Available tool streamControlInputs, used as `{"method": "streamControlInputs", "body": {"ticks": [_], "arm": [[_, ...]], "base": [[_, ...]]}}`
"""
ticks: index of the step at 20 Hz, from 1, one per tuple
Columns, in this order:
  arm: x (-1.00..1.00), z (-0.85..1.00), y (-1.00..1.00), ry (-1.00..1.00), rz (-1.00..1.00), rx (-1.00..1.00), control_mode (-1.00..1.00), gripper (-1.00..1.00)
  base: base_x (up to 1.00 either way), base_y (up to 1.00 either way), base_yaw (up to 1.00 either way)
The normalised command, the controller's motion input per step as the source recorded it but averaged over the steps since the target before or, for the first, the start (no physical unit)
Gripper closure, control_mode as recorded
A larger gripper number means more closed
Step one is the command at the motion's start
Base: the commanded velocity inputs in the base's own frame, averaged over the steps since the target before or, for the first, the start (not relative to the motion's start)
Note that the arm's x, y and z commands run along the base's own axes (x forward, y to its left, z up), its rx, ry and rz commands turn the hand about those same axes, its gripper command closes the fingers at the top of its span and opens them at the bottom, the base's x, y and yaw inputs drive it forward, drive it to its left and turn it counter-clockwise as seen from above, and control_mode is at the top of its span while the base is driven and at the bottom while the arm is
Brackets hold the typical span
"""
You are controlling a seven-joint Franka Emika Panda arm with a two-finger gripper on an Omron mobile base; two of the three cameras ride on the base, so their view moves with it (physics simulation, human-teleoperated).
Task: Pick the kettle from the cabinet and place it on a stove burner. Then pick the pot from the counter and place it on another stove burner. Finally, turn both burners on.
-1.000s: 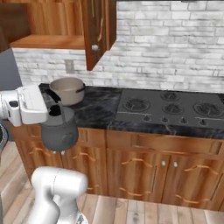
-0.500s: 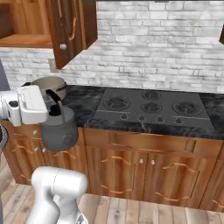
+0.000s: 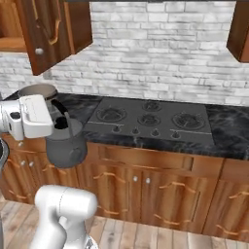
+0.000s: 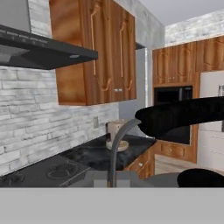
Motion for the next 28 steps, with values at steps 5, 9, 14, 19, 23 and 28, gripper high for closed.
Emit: {"method": "streamControlInputs", "body": {"ticks": [5,9,14,19,23,28], "arm": [[0.00,0.00,0.00,0.00,0.00,0.00,1.00,1.00],[0.00,0.00,0.00,0.00,0.00,0.00,1.00,1.00],[0.00,0.00,0.00,0.00,0.00,0.00,1.00,1.00],[0.00,0.00,0.00,0.00,0.00,0.00,1.00,1.00],[0.00,0.00,0.00,0.00,0.00,0.00,1.00,1.00],[0.00,0.00,0.00,0.00,0.00,0.00,1.00,1.00]], "base": [[0.54,-0.52,0.20],[0.66,-0.42,0.21],[0.66,-0.27,0.21],[0.47,-0.33,0.17],[0.27,-0.42,0.13],[0.38,-0.35,0.14]]}}
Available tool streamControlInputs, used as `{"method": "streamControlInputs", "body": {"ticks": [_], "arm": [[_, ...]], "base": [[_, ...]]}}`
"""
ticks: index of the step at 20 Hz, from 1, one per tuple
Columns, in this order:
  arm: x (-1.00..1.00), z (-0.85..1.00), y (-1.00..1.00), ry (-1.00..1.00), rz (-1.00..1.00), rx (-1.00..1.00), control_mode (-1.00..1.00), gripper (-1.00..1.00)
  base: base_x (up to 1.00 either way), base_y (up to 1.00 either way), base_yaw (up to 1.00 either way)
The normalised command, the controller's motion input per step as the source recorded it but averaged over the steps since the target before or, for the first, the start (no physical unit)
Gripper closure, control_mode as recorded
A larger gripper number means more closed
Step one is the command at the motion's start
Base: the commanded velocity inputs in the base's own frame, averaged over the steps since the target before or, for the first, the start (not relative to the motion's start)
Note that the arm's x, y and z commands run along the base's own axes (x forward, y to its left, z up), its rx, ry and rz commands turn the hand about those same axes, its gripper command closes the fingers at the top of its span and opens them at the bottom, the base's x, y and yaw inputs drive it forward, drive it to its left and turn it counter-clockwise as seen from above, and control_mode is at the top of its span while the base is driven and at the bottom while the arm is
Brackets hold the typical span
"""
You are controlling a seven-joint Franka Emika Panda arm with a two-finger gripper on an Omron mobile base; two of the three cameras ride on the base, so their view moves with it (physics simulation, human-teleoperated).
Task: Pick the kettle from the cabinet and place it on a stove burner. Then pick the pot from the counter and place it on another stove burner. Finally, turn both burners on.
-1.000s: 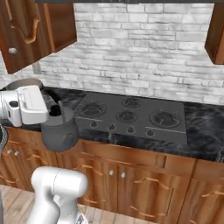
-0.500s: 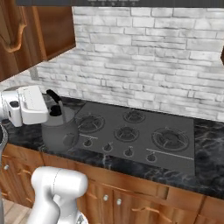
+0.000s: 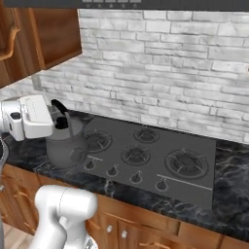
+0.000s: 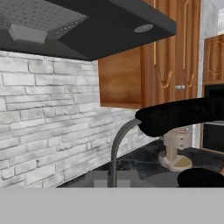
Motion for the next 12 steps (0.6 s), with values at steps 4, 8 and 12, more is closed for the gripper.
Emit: {"method": "streamControlInputs", "body": {"ticks": [4,8,12], "arm": [[0.00,0.00,0.00,0.00,0.00,0.00,1.00,1.00],[0.00,0.00,0.00,0.00,0.00,0.00,1.00,1.00],[0.00,0.00,0.00,0.00,0.00,0.00,1.00,1.00]], "base": [[0.40,-0.35,0.15],[0.29,-0.40,0.15],[0.19,-0.30,0.09]]}}
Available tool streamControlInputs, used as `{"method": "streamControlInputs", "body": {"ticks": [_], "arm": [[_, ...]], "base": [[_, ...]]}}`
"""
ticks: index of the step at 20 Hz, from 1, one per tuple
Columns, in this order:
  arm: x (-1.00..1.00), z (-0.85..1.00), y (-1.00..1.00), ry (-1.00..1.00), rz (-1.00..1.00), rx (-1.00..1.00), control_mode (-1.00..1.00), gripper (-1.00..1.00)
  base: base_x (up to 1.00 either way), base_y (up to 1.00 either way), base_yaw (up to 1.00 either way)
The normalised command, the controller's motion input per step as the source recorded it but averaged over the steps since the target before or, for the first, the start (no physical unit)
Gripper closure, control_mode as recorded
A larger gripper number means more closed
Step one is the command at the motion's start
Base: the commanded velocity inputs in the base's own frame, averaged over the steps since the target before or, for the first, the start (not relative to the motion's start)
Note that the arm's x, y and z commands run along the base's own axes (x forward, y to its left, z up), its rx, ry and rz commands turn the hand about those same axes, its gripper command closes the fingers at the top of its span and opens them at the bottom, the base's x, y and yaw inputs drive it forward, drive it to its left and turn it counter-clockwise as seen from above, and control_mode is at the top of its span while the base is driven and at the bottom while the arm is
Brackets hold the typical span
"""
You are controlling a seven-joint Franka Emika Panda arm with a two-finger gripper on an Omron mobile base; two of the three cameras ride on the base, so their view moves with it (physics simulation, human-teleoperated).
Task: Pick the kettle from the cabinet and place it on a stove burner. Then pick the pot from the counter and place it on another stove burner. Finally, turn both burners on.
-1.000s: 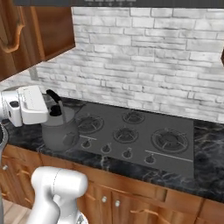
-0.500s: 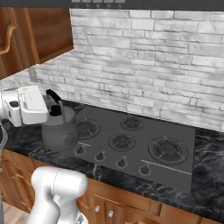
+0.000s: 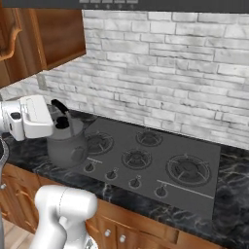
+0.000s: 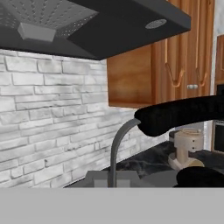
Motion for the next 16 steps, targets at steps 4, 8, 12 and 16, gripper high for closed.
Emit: {"method": "streamControlInputs", "body": {"ticks": [4,8,12,16], "arm": [[0.01,0.00,-0.04,0.00,0.01,0.00,-1.00,1.00],[0.15,0.00,-0.01,0.00,0.09,0.00,-1.00,1.00],[0.27,-0.02,0.00,0.00,0.13,0.00,-1.00,1.00],[0.02,-0.07,0.04,0.00,0.12,0.00,-1.00,1.00]], "base": [[0.00,0.00,0.00],[0.00,0.00,0.00],[0.00,0.00,0.00],[0.00,0.00,0.00]]}}
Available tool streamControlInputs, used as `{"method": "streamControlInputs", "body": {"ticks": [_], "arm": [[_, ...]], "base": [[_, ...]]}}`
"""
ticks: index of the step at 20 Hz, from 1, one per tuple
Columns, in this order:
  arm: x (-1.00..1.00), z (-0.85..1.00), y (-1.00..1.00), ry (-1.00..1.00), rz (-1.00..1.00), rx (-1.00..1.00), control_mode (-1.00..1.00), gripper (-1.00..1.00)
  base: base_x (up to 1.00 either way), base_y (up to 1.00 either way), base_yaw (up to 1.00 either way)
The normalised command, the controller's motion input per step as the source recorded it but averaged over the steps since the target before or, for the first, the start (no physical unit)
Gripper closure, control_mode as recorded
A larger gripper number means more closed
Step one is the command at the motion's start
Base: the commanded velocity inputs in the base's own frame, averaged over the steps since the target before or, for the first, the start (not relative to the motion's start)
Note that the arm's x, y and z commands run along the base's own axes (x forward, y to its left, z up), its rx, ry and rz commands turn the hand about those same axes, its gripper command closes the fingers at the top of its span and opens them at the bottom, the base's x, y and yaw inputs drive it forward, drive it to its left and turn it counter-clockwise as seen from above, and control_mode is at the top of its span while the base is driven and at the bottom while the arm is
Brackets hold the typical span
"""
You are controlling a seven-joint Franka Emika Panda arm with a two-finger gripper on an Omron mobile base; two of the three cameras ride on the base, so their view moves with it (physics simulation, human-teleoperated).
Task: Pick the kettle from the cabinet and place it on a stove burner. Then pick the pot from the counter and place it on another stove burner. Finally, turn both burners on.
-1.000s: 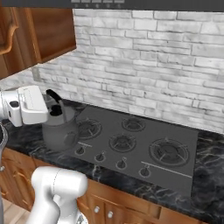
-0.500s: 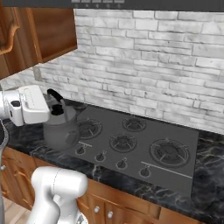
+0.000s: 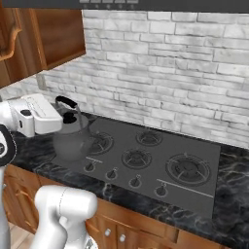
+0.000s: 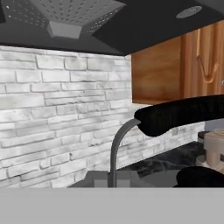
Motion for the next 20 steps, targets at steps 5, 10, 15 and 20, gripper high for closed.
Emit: {"method": "streamControlInputs", "body": {"ticks": [5,10,15,20], "arm": [[0.00,-0.09,0.07,0.00,0.08,0.00,-1.00,1.00],[0.00,-0.09,0.04,0.00,0.08,0.00,-1.00,1.00],[0.08,-0.23,0.00,0.00,0.12,0.00,-1.00,1.00],[0.16,-0.20,0.00,0.00,0.12,0.00,-1.00,1.00]], "base": [[0.00,0.00,0.00],[0.00,0.00,0.00],[0.00,0.00,0.00],[0.00,0.00,0.00]]}}
